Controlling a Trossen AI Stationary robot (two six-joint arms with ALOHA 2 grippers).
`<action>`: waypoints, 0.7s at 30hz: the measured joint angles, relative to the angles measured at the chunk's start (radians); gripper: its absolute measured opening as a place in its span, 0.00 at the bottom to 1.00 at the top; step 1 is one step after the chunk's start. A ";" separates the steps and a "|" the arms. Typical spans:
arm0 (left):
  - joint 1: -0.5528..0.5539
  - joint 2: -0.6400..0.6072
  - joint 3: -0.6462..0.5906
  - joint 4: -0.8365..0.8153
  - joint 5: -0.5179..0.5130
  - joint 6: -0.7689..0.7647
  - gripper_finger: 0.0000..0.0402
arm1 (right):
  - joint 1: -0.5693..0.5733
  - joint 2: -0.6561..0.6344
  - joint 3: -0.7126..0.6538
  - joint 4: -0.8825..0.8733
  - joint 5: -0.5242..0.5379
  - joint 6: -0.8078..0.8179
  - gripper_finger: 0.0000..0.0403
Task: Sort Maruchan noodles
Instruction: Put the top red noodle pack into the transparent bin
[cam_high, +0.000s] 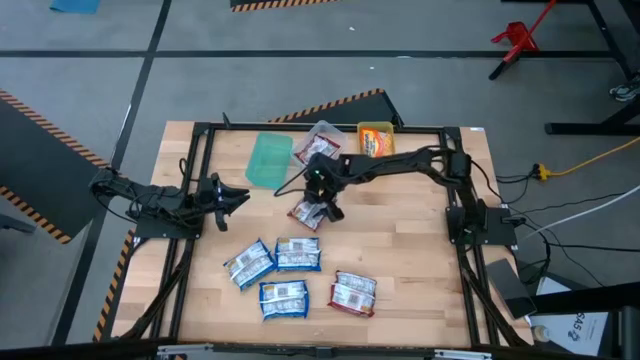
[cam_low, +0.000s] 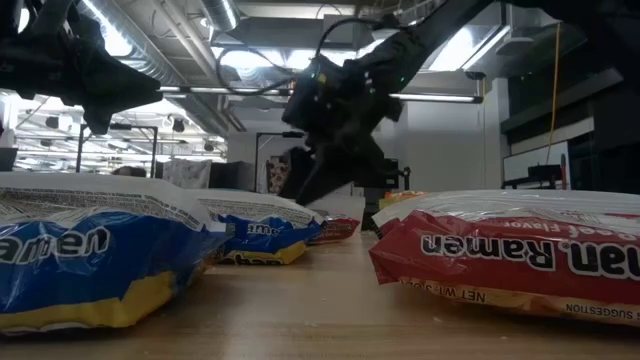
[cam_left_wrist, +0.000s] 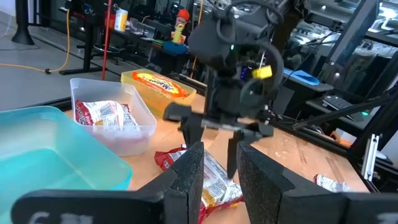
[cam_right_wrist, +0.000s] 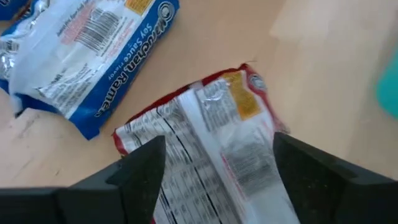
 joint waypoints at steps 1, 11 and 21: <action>0.000 0.000 0.000 0.000 0.000 0.000 0.22 | 0.000 0.012 0.000 0.004 -0.001 0.000 0.70; 0.000 0.000 0.000 0.000 -0.019 0.001 0.22 | -0.003 0.074 0.008 0.009 -0.002 -0.004 0.41; 0.000 0.000 0.000 0.000 -0.019 0.000 0.22 | -0.002 0.076 0.006 0.016 0.045 -0.006 0.02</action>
